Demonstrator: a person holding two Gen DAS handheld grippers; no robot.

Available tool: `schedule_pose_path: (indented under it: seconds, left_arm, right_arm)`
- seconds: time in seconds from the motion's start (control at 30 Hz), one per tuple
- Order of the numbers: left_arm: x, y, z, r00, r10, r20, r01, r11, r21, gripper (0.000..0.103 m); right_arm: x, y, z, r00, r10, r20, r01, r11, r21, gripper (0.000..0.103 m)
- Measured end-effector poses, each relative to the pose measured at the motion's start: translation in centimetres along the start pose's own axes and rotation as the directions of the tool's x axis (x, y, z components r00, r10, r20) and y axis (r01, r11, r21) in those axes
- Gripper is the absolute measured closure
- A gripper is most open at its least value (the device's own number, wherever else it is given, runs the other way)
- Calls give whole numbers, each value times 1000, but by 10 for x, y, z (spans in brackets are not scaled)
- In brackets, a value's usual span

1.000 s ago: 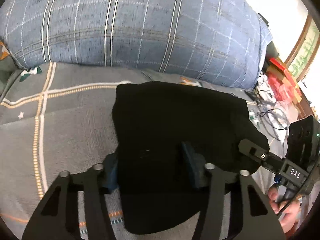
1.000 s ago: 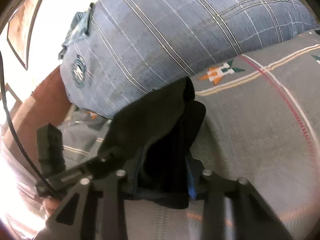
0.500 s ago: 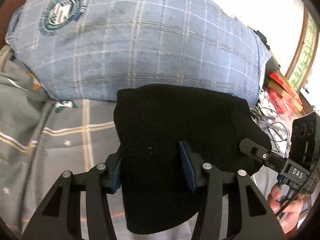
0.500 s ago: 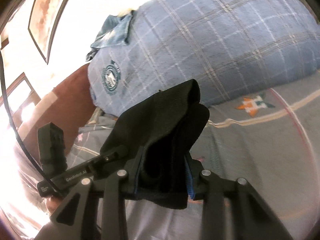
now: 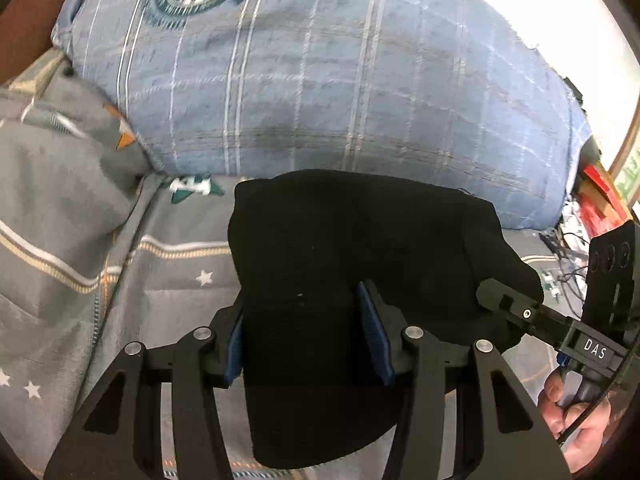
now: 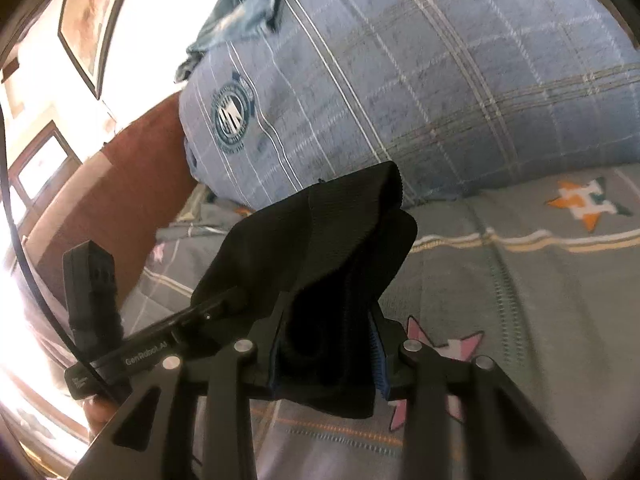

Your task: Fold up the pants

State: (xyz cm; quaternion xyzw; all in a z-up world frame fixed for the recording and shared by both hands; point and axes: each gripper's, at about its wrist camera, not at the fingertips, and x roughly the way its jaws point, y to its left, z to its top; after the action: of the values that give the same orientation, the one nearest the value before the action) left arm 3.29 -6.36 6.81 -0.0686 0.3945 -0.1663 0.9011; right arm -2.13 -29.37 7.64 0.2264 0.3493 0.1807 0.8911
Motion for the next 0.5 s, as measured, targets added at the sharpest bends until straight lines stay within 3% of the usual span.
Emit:
schedule_pose_path:
  seconds: [0.13,0.2,0.27,0.33,0.5]
  left_arm:
    - [35,11,-11,995,37,-89,-38,999,-10,53]
    - [45,15,-17,994,54,-91,-56,998,-11,44]
    - [42,17,-17,995,66,-79,-68,998,-19,33]
    - [39,20,-16,993,79,-85,-82,996,-28,28]
    - [23,28,-25,991,103,-87,-109,992,-71,27]
  right_arm:
    - [31,-18,-8,998,-22,-63,24,999,29,68]
    - [46,-27,-16,992,-82,-101,84,996,19,65]
    - [45,-29,-21,992,-87,-86,88,996,3,58]
    - [39,-29,-22,991,-112,-75,112,994,-2,55]
    - [17,-12,-13,985,-168,-41,165,985,-56,54]
